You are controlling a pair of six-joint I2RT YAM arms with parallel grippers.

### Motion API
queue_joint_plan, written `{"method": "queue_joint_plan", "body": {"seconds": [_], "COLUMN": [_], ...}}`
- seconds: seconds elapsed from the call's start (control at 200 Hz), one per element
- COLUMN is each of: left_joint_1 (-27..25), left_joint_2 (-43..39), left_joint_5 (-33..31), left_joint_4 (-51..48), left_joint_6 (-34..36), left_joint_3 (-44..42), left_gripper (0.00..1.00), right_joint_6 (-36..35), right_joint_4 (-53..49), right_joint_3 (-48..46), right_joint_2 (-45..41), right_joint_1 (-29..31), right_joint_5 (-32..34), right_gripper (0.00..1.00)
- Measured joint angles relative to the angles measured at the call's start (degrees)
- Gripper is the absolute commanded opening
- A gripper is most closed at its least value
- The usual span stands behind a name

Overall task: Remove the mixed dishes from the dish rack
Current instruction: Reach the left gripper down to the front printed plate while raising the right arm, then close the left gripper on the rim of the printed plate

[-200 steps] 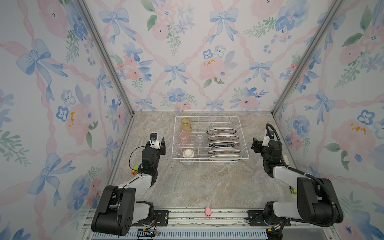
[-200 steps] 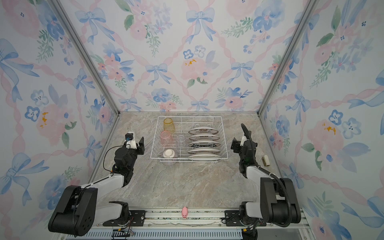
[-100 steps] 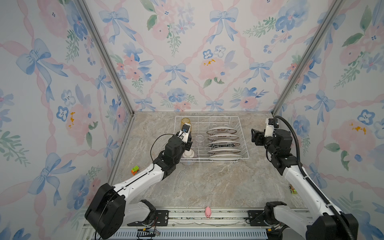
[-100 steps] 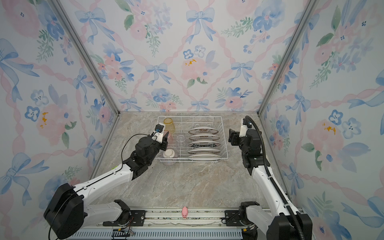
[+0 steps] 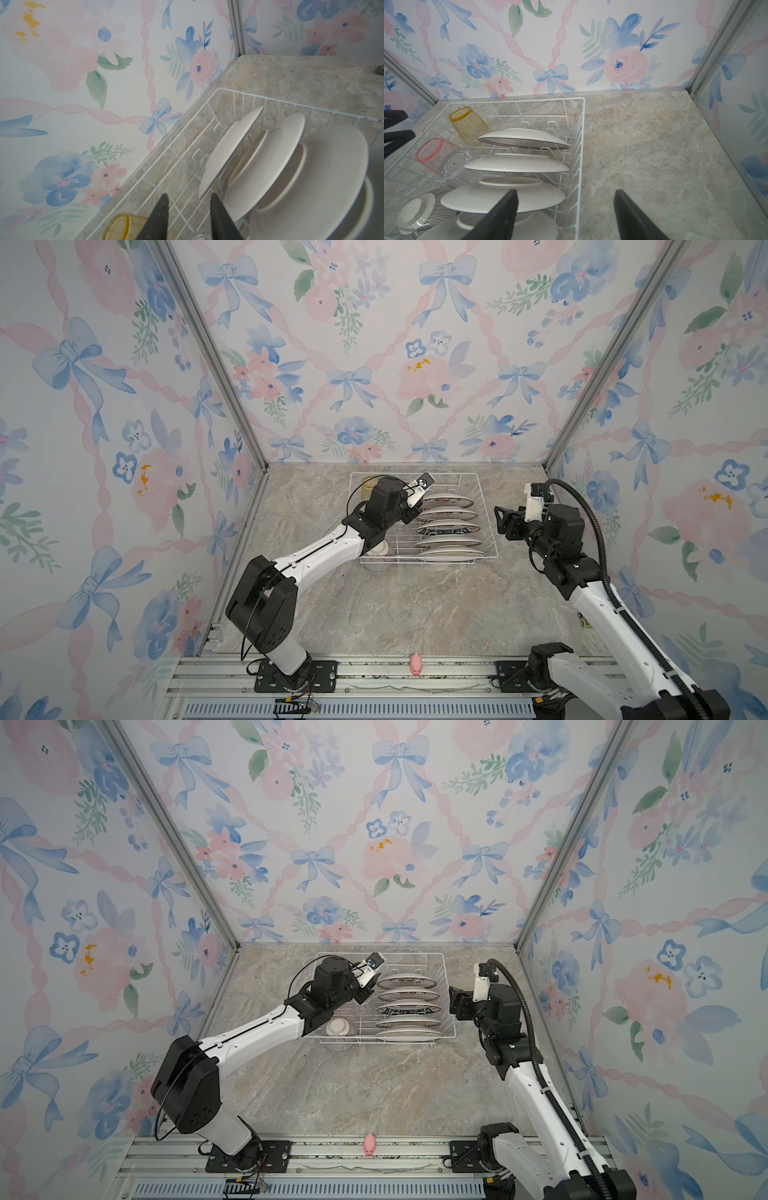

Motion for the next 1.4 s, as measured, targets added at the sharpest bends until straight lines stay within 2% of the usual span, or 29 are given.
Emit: {"method": "queue_joint_plan", "body": {"seconds": [0.175, 0.36, 1.02, 1.4], "left_joint_1": [0.00, -0.50, -2.19, -2.19], "left_joint_2": [4.57, 7.78, 16.04, 20.85], "left_joint_5": [4.52, 5.09, 1.05, -1.97], "left_joint_4": [-6.84, -10.91, -13.38, -13.33], "left_joint_6": [3.19, 5.86, 12.68, 14.88], "left_joint_3": [6.34, 8.31, 15.61, 20.13], "left_gripper": [0.33, 0.31, 0.27, 0.15], "right_joint_6": [0.15, 1.05, 2.12, 2.12], "right_joint_4": [-0.07, 0.15, 0.13, 0.13], "right_joint_3": [0.42, 0.55, 0.55, 0.55], "right_joint_2": [-0.31, -0.92, -2.73, -3.50], "right_joint_1": [0.04, 0.04, 0.04, 0.04], "right_joint_5": [-0.22, -0.61, -0.59, -0.59], "right_gripper": [0.75, 0.75, 0.76, 0.76]}}
